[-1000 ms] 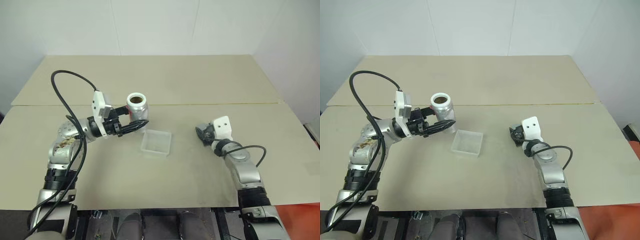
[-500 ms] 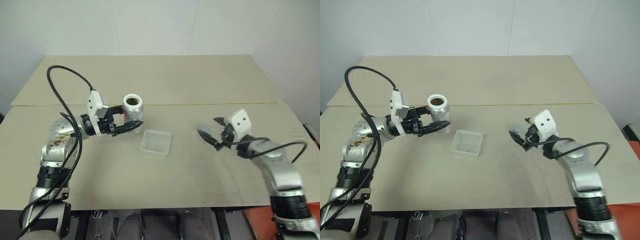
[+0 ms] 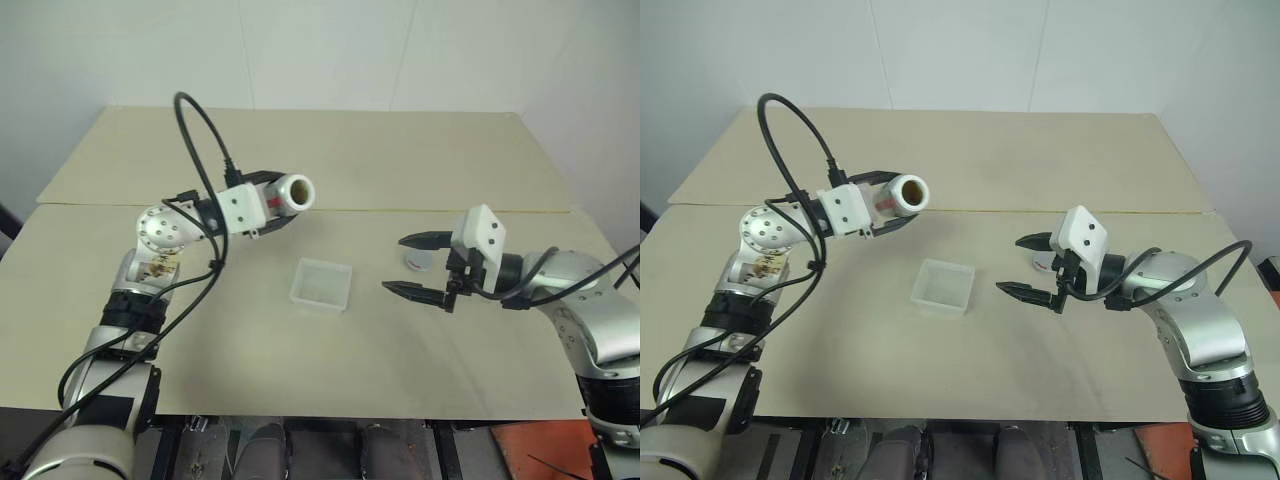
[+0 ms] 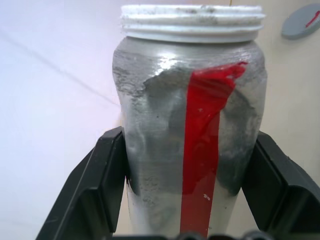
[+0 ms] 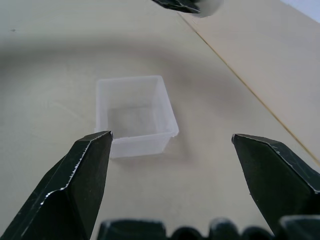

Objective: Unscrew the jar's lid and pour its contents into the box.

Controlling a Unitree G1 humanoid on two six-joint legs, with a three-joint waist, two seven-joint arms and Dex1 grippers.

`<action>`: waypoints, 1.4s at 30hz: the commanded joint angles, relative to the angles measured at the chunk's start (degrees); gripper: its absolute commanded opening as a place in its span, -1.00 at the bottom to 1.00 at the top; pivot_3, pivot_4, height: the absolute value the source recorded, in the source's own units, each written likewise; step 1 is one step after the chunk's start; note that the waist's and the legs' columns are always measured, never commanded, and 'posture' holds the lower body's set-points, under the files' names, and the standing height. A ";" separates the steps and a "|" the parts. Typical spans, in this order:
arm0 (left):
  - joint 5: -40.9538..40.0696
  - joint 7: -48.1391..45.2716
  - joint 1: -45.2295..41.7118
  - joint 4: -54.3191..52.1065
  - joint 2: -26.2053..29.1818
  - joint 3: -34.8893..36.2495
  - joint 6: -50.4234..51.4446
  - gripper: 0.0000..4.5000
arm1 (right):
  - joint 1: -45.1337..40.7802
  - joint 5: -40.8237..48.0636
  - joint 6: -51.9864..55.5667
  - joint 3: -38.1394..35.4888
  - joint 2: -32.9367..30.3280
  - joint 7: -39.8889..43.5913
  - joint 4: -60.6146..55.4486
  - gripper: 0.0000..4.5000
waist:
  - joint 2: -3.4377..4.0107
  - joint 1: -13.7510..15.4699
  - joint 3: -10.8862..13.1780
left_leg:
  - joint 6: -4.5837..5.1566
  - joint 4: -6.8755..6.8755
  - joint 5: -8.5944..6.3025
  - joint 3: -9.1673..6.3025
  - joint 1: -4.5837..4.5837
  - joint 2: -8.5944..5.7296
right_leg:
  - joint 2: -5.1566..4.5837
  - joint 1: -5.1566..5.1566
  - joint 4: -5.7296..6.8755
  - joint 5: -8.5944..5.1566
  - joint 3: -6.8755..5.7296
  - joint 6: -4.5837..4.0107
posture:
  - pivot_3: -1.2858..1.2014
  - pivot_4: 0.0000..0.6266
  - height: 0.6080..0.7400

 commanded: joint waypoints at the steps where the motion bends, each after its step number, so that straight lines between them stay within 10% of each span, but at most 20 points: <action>1: 11.10 8.58 -3.60 2.47 2.12 -2.89 -14.31 0.29 | -0.53 -0.55 -1.63 -0.29 -0.31 -0.34 -2.40 0.99 | 0.00 0.12 0.00 | 0.00 0.00 0.00 0.01 0.00 0.00 | 0.00 0.00 0.01 0.00 0.00 0.00 | 0.03 -0.52 1.00; 12: 45.23 34.73 -20.63 11.21 6.73 -16.63 -31.50 0.29 | -4.61 -0.61 -3.52 -0.22 -6.19 7.75 0.81 0.99 | -0.03 0.56 0.02 | 0.02 0.02 -0.01 0.05 -0.02 -0.04 | 0.01 0.00 -0.04 0.01 -0.03 0.03 | 0.03 -0.52 1.00; 20: 68.17 58.01 -28.15 9.16 6.25 -30.89 -22.22 0.29 | -5.92 -0.51 -3.01 0.62 -6.33 8.78 0.66 0.99 | -0.07 0.71 0.04 | 0.02 0.04 -0.01 0.06 -0.05 -0.05 | 0.00 0.00 0.00 0.01 -0.03 0.04 | 0.03 -0.52 1.00; 31: 74.43 68.84 -30.23 5.75 7.77 -37.53 -14.67 0.29 | -6.91 0.56 -1.94 -0.32 -7.48 9.30 0.67 0.99 | -0.08 0.71 0.05 | 0.01 0.06 -0.01 0.06 -0.11 -0.05 | -0.02 -0.08 0.03 0.01 -0.02 0.04 | 0.03 -0.52 1.00; 42: 65.34 60.48 -22.07 -6.20 10.44 -33.98 -15.71 0.29 | -7.61 0.66 -1.65 0.31 -7.10 9.05 1.21 0.99 | -0.08 0.85 0.05 | 0.00 0.12 0.01 0.08 -0.11 -0.01 | -0.01 -0.10 0.09 0.01 -0.01 0.04 | 0.03 -0.52 1.00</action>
